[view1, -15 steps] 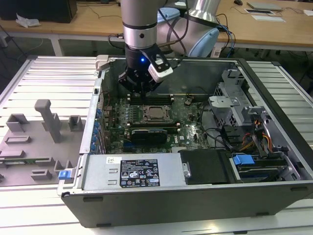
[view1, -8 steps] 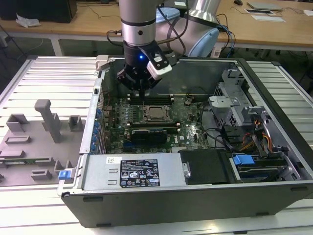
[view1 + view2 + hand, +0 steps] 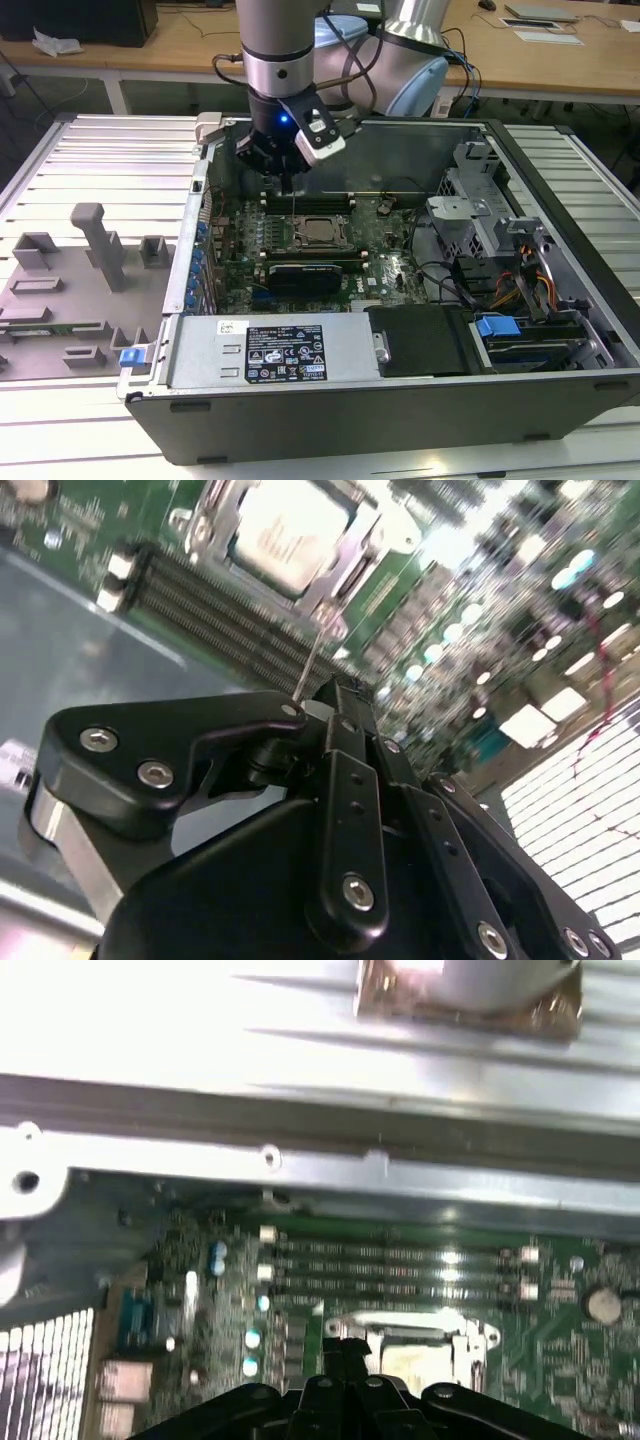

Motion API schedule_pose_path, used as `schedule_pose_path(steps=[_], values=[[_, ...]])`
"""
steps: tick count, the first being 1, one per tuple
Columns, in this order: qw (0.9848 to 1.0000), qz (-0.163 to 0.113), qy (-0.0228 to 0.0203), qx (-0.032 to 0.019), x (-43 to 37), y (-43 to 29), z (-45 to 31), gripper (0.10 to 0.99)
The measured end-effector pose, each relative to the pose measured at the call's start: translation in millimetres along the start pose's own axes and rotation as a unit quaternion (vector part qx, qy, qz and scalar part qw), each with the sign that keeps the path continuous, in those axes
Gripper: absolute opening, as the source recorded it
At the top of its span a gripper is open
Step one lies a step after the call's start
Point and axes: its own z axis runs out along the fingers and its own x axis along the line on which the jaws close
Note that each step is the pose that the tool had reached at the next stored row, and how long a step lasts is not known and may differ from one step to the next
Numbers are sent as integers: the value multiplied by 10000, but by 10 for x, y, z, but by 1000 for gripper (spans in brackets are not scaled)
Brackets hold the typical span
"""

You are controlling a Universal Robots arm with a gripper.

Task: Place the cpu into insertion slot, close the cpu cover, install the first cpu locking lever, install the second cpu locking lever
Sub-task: 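Install the first cpu locking lever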

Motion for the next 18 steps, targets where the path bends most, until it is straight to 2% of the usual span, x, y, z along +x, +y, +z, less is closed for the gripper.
schedule_pose_path(steps=[1, 3, 7, 11, 15, 18], values=[[9999, 6, -9, -117, 0, 0, 0, 106], [9998, 10, -17, -203, 0, -2, 10, 106], [9998, 11, -16, -211, 2, -11, 62, 106], [9998, 11, -17, -212, -38, -18, 87, 106], [9998, 11, -17, -213, -141, -29, 104, 106], [9998, 12, -17, -213, -259, -39, 116, 106]])
